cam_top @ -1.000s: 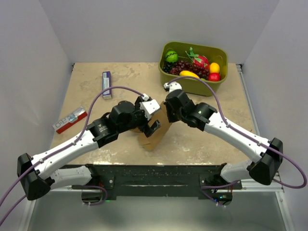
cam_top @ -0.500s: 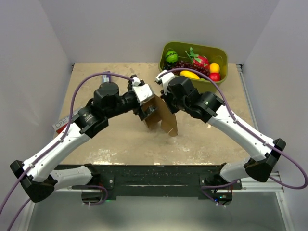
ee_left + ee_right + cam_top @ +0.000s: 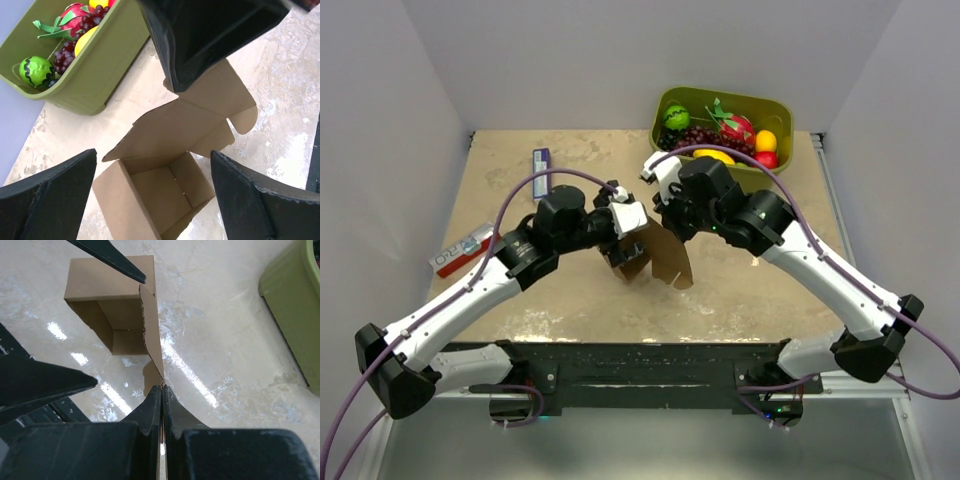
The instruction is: Fold the paper box
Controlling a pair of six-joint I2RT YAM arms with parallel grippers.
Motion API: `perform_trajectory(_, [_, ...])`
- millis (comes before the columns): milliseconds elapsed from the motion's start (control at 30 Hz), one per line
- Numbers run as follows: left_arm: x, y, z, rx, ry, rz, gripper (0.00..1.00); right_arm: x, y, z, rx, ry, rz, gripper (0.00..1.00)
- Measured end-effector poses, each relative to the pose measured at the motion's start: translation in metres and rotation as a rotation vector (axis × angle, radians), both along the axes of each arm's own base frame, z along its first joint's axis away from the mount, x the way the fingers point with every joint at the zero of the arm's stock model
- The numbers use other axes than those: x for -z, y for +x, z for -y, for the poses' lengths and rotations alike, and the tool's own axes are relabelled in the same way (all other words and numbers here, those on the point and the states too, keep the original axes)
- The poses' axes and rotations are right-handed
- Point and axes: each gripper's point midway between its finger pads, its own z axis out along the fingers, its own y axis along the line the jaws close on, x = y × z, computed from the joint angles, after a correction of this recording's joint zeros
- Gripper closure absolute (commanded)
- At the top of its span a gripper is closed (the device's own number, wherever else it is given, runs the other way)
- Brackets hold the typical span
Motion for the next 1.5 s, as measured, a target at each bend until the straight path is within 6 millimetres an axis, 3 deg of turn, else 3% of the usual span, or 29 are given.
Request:
perform_trajectory(233, [0.007, -0.001, -0.003, -0.008, -0.024, 0.030, 0.00, -0.010, -0.014, 0.002, -0.040, 0.047, -0.005, 1.00])
perform_trajectory(600, [-0.032, -0.011, -0.008, 0.015, -0.144, 0.163, 0.00, 0.006, -0.020, 0.006, -0.043, 0.021, -0.044, 1.00])
perform_trajectory(767, [-0.024, -0.013, 0.002, 0.065, -0.136, 0.142, 0.00, 0.007, -0.023, 0.004, -0.053, 0.024, -0.056, 1.00])
perform_trajectory(967, [0.008, -0.008, 0.017, 0.107, -0.086, 0.064, 0.02, 0.012, -0.027, 0.002, -0.074, 0.026, -0.078, 1.00])
perform_trajectory(1000, [0.010, -0.008, 0.018, 0.111, -0.082, 0.057, 0.05, 0.012, -0.027, 0.002, -0.076, 0.027, -0.078, 1.00])
perform_trajectory(1133, [0.017, -0.011, 0.022, 0.135, -0.079, 0.025, 0.36, 0.013, -0.027, 0.002, -0.075, 0.025, -0.081, 1.00])
perform_trajectory(1233, [0.022, -0.015, 0.023, 0.146, -0.079, -0.008, 0.50, 0.014, -0.027, 0.002, -0.075, 0.024, -0.081, 1.00])
perform_trajectory(1467, [0.039, -0.024, 0.030, 0.186, -0.067, -0.096, 0.68, 0.016, -0.027, 0.002, -0.081, 0.019, -0.079, 1.00])
perform_trajectory(1500, [0.042, -0.025, 0.030, 0.193, -0.064, -0.110, 0.75, 0.016, -0.027, 0.002, -0.083, 0.020, -0.077, 1.00])
